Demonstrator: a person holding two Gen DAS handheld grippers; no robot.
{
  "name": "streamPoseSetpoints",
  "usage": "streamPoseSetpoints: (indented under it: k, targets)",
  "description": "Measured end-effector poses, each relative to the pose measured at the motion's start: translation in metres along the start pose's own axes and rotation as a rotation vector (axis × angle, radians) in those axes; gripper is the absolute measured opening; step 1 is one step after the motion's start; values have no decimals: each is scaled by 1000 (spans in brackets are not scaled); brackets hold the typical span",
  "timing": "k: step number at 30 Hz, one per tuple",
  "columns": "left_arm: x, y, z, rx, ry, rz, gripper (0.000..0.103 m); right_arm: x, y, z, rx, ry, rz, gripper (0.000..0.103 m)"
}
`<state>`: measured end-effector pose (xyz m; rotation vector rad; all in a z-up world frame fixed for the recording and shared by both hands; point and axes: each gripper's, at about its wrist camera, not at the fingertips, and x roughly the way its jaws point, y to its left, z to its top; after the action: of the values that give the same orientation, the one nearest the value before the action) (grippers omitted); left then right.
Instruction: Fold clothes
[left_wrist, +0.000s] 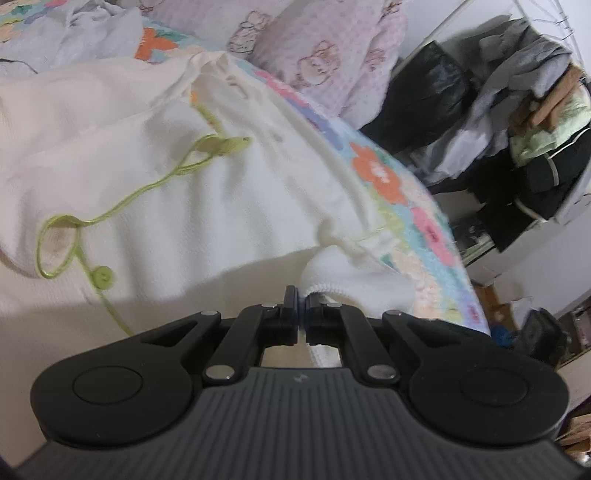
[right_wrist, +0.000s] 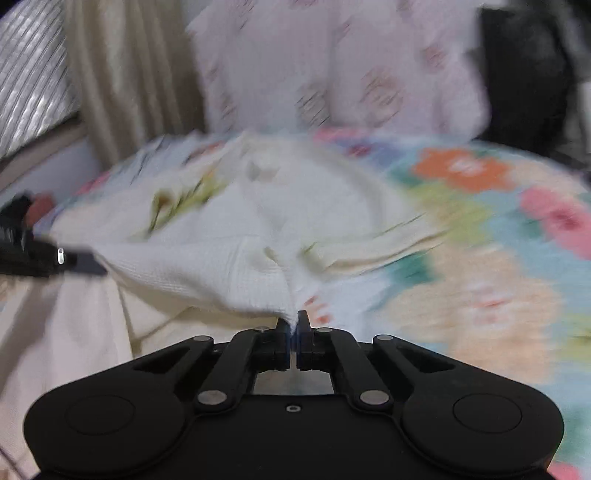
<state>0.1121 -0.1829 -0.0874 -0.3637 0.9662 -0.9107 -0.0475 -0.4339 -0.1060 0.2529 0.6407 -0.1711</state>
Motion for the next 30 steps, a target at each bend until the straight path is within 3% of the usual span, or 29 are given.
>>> streamPoseSetpoints:
  k: [2, 4, 6, 7, 9, 11, 15, 16, 18, 19, 22, 24, 27, 30]
  targets:
    - [-5, -6, -2, -57, 18, -140, 6, -35, -24, 8, 189, -45, -12, 3]
    - [-10, -16, -7, -29, 34, -157, 18, -47, -45, 11, 271, -72, -56, 3]
    - [-17, -30, -15, 74, 42, -70, 32, -33, -59, 5, 294, -16, -142, 3]
    - [-21, -36, -21, 132, 48, -10, 36, -25, -66, -1, 336, 8, -143, 3]
    - [-31, -42, -34, 227, 70, 94, 38, -13, -83, -16, 425, 46, -135, 2]
    - [-43, -38, -50, 257, 89, 155, 40, -9, -93, -23, 443, 61, -169, 2]
    - [-77, -21, -79, 223, 109, 190, 41, -16, -101, -26, 514, 75, -142, 7]
    - [-86, -19, -87, 214, 104, 190, 41, -24, -94, -23, 487, 84, -182, 10]
    - [-105, -18, -102, 197, 90, 176, 47, -39, -80, -17, 414, 91, -266, 23]
    - [-110, -20, -109, 208, 74, 156, 51, -47, -73, -14, 390, 86, -267, 34]
    - [-124, -29, -130, 253, 21, 91, 61, -65, -52, -16, 426, 86, -22, 59]
    - [-133, -35, -144, 282, -14, 47, 65, -62, -30, -17, 426, 157, 196, 59]
    - [-119, -44, -156, 357, 54, 101, 66, -46, 8, -16, 330, 257, 290, 68]
    - [-100, -34, -165, 345, 131, 178, 67, -15, 33, -19, 238, 367, 242, 68]
